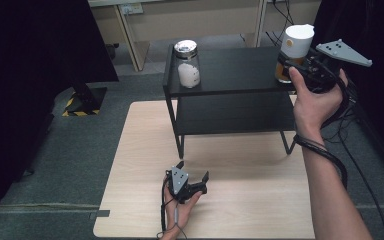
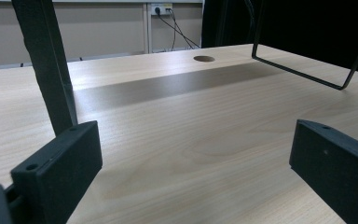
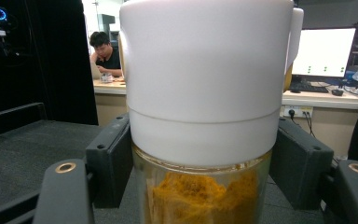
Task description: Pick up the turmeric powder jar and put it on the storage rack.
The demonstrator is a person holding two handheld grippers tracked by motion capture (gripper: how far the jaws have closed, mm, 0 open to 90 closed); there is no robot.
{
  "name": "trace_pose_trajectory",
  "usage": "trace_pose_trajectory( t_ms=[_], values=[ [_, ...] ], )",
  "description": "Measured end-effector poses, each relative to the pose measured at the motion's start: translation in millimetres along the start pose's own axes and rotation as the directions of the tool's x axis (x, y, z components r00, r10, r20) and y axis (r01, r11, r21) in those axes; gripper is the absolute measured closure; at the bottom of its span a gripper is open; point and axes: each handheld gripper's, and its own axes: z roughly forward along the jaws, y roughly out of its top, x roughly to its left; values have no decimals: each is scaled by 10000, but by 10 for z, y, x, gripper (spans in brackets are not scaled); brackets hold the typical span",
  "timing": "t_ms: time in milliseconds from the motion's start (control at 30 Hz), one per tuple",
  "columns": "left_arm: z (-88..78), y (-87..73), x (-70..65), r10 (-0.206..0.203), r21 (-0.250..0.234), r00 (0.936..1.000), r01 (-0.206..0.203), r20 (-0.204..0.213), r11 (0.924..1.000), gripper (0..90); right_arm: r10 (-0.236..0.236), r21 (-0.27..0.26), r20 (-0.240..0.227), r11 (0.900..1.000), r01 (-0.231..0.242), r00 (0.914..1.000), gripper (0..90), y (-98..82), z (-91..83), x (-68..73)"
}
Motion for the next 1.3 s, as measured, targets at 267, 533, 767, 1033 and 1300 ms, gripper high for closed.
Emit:
trace_pose_trajectory(
  t_ms=[267,533,767,1033,1300],
  values=[
    [-1,-2,0,-1,-13,10000,1,6,10000,17,40,-67,27,10000,-40,10000,299,-19,6,6],
    [0,-1,-4,28,-8,10000,-28,-2,10000,17,93,-14,58,10000,-93,9999,261,-6,9,-2],
    [-1,-3,0,13,-17,10000,-12,11,10000,17,251,47,115,9997,-251,9996,129,2,9,-11],
    [-1,-3,-4,32,-19,10000,-32,2,10000,17,223,25,-24,9997,-222,9997,77,-54,-74,-43],
    [-4,-6,0,27,-33,10000,-27,15,10000,17,300,-267,-434,9992,-312,9986,68,-189,-183,-111]
  ],
)
